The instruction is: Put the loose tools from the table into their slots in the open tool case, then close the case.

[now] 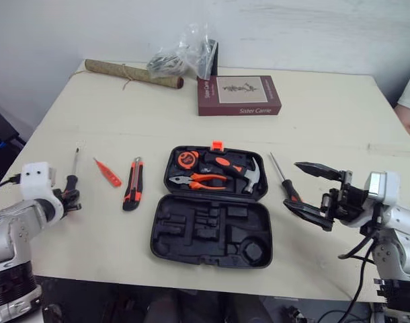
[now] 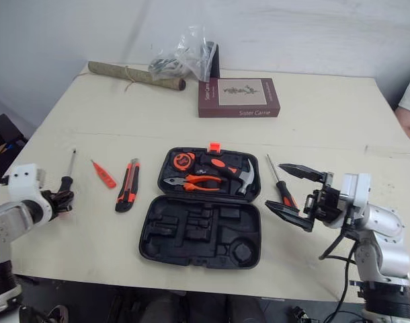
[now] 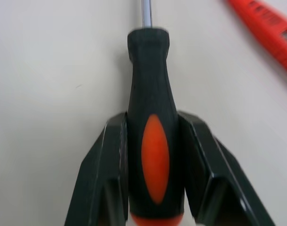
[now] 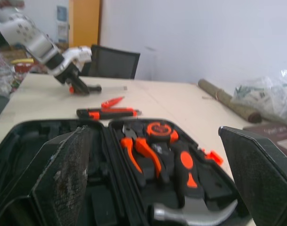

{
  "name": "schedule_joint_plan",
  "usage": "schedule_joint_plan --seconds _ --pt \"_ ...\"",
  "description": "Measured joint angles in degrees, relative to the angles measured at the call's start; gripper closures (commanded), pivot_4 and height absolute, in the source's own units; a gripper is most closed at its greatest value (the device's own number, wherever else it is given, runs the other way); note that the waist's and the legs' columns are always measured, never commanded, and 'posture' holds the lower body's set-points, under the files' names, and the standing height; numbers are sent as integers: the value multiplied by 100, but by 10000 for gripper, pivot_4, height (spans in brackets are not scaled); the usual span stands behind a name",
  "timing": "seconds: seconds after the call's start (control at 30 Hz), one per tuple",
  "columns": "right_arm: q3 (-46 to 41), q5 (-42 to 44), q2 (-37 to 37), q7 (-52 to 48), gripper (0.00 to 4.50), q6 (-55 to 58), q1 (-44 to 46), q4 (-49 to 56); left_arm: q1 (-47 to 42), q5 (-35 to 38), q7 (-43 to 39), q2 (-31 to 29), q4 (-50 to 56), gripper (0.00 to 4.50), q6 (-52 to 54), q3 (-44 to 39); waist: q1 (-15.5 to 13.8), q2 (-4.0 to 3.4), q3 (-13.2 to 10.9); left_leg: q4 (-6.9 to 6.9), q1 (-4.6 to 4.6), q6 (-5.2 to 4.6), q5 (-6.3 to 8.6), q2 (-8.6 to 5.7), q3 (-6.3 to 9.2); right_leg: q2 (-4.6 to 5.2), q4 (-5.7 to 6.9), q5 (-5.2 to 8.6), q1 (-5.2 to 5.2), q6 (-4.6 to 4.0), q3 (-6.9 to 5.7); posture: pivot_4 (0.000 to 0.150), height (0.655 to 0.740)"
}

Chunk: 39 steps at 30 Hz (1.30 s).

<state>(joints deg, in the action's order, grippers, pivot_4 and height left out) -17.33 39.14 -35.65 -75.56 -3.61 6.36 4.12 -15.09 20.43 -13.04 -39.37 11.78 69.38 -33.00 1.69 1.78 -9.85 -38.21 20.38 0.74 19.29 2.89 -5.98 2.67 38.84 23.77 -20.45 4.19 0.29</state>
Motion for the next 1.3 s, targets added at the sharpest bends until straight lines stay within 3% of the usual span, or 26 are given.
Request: schedule_joint_plan --seconds 0.13,0.23,0.33,0.4,0.5,0.6,0.77,0.93,1.3 --pt "-221 -31 -217 8 0 -42 -19 -107 -38 422 -1583 -700 626 36860 -1571 116 -44 14 -7 -5 2 -5 2 -11 9 13 -18 -1 17 0 -12 1500 7400" --pt "-386 -92 -311 -3 0 -142 -76 -268 -76 718 -3139 -1225 1008 36860 -2742 735 -24 -5 -10 3 -4 -7 3 -15 10 13 -36 -1 31 0 -13 1500 7400" --pt "-464 -92 -308 14 0 -152 -219 -280 -145 1086 -4373 -1357 1123 36860 -3320 1425 -8 -32 -27 4 -3 -3 1 -7 9 -2 -35 -1 27 -1 -12 1500 7400" --pt "-574 -84 -312 -81 0 -174 -648 -218 -412 1021 -5196 -1754 1168 36860 -3734 2190 -8 -33 -35 9 0 3 -2 2 9 -23 -37 -1 22 -2 -4 1500 7400" --pt "-633 -75 -300 -124 0 -221 -999 -182 -1101 448 -5800 -1998 1054 36860 -4183 3231 1 -65 -51 5 -4 -5 -5 -7 -10 -24 -31 -4 23 5 19 1500 7400" --pt "-791 -23 -289 -100 0 -244 -1175 -24 -1862 -257 -6036 -1859 929 36860 -4309 4340 -6 -69 -53 4 -5 -9 -5 -8 -14 -26 -33 -8 24 12 26 1500 7400" --pt "-823 -70 -287 -91 0 -372 -1342 38 -2840 -1551 -5793 -1061 127 36860 -4335 5639 -23 -67 -55 0 -1 -14 -3 -7 -13 -25 -35 -9 20 15 27 1500 7400" --pt "-824 -97 -283 13 0 -385 -1480 66 -2943 -2066 -5781 -821 -224 36860 -4334 6032 4 -66 -56 -2 4 -12 -4 0 -15 -25 -16 -9 -1 14 31 1500 7400" --pt "-823 -113 -211 254 0 -399 -1657 256 -2927 -2451 -5692 -429 -217 36860 -4210 6060 -28 -66 -56 -11 2 -14 -4 -5 -9 -15 -12 -9 9 14 27 1500 7400"
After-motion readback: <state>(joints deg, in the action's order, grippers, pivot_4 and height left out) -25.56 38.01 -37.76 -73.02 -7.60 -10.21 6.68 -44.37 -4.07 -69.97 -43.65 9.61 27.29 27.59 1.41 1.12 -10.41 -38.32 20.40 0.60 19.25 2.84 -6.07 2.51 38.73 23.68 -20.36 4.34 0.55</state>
